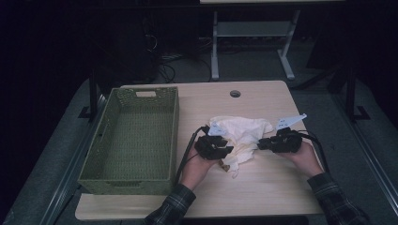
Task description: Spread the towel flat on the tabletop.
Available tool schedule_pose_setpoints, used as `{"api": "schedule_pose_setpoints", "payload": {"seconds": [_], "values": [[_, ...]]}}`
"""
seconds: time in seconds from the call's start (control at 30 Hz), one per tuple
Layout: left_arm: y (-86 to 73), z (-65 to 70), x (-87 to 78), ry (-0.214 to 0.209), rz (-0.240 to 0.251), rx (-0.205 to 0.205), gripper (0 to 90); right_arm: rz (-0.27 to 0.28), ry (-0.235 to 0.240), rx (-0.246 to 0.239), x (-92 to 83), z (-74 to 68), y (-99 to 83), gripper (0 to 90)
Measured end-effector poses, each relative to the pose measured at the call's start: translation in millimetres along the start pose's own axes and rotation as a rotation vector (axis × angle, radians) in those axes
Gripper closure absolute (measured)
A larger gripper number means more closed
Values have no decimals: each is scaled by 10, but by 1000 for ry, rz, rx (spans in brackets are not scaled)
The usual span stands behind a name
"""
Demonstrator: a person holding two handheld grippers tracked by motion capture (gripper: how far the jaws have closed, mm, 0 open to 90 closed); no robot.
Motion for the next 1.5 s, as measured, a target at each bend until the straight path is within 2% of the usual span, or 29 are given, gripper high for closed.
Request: {"api": "schedule_pose_setpoints", "payload": {"seconds": [0.03,0.07,0.1,0.13,0.23,0.27,0.37,0.53,0.6,0.63,0.67,0.7,0.73,0.8,0.83,0.93,0.97,1.03,1.1,1.2,1.23,1.27,1.43,1.5], "values": [[-80,89,-5,-13,-16,16,640,-8,14,-8,48,-70,-20,713],[-80,89,-5,-13,-16,16,637,-8,14,-8,48,-70,-20,713],[-143,161,-7,-23,-27,31,635,-17,23,-6,88,-122,-50,707],[-143,161,-7,-23,-27,31,631,-17,23,-6,88,-122,-50,707],[-225,289,49,-39,-44,48,622,-48,32,-13,192,-173,-122,681],[-225,289,49,-39,-44,48,616,-48,32,-13,192,-173,-122,681],[-282,346,175,-28,-80,90,609,-70,31,-14,279,-187,-151,660],[-339,353,279,-13,-114,110,604,-82,37,-15,337,-201,-168,656],[-351,347,308,-6,-121,113,629,-89,26,-30,363,-205,-172,688],[-359,338,321,1,-126,117,657,-91,16,-32,373,-206,-170,757],[-367,332,324,4,-134,122,657,-91,16,-32,373,-206,-170,757],[-370,323,329,7,-136,128,710,-88,12,-41,370,-198,-167,815],[-369,313,337,15,-133,128,710,-88,12,-41,370,-198,-167,815],[-364,288,341,26,-139,133,796,-85,9,-49,362,-192,-161,849],[-360,281,338,22,-144,126,864,-76,11,-46,333,-199,-143,857],[-330,260,297,-9,-133,101,888,-68,6,-55,283,-191,-125,862],[-284,256,243,-16,-101,85,891,-59,-8,-56,225,-185,-114,862],[-254,251,207,-19,-85,79,891,-56,-16,-55,192,-184,-111,862],[-173,224,119,2,-34,68,893,-43,-32,-57,103,-167,-100,863],[-131,172,54,20,-6,58,894,-33,-47,-58,47,-155,-97,863],[-117,111,13,36,7,39,895,-27,-69,-63,-23,-137,-98,863],[-117,111,13,36,7,39,895,-27,-69,-63,-23,-137,-98,863],[-134,-30,-37,61,14,-23,896,-6,-121,-53,-229,-61,-126,865],[-137,-70,-52,75,13,-38,896,19,-149,-33,-374,8,-136,865]]}}
Point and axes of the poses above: each handheld gripper's, and its own axes: x roughly forward along the jaws, y roughly out of its top, z roughly to its right, the point moved 7 cm from there along x, roughly forward along the jaws, and after that the axes turned 10 degrees about y, right-handed, at the moved point
